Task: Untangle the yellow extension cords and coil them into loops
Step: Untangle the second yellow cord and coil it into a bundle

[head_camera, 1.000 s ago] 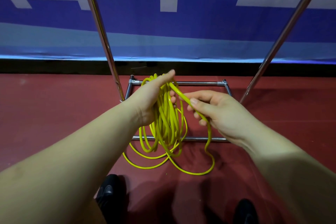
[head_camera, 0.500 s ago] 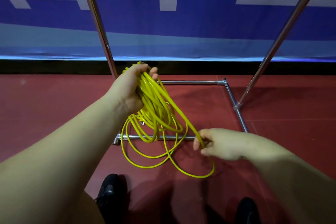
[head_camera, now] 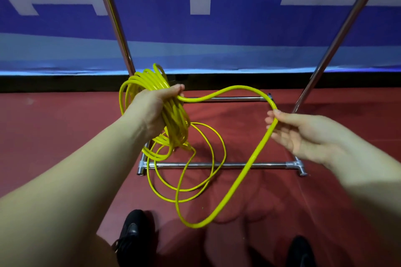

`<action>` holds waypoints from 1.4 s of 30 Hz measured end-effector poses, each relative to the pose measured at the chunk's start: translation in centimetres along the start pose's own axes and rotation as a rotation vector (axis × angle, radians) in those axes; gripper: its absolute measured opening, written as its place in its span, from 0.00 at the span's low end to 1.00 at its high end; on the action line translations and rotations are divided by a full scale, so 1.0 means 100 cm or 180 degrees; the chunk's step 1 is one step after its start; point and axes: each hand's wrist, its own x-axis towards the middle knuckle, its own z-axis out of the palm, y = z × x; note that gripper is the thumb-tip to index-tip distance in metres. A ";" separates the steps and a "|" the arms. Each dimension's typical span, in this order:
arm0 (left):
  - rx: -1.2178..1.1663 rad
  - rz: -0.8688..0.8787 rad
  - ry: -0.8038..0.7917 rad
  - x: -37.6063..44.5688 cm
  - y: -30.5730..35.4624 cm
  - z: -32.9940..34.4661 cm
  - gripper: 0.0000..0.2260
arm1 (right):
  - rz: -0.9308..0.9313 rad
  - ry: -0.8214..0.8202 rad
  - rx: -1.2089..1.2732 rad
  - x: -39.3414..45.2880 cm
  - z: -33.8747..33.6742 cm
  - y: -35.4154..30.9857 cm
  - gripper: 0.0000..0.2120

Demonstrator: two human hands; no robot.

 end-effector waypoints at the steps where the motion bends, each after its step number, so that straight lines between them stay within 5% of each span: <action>1: 0.0118 0.0107 0.0015 -0.001 -0.001 0.001 0.07 | 0.0054 0.0019 0.0245 -0.001 0.001 -0.002 0.08; 9: 0.1054 0.0320 -0.0392 -0.020 -0.015 0.019 0.03 | -0.0136 0.0353 0.1200 0.008 0.014 -0.006 0.09; 16: 0.1863 0.0191 -0.1103 -0.041 -0.031 0.038 0.14 | 0.0008 0.0508 0.1784 0.017 0.021 -0.011 0.09; 25: 0.1300 -0.0315 -0.1589 -0.050 -0.041 0.058 0.02 | -0.0100 0.0316 0.2265 0.024 0.019 -0.018 0.08; 29: 0.1088 -0.0258 -0.1320 -0.045 -0.041 0.057 0.01 | -0.0339 0.0203 0.0962 0.011 0.024 -0.017 0.13; 35: 0.0518 -0.0043 -0.0442 -0.029 -0.034 0.056 0.09 | -0.1025 -0.0207 -0.3637 -0.012 0.038 0.026 0.22; 42: 0.0126 -0.0006 0.0055 -0.023 -0.027 0.055 0.06 | -0.1903 -0.0680 -0.3596 -0.006 0.043 0.044 0.10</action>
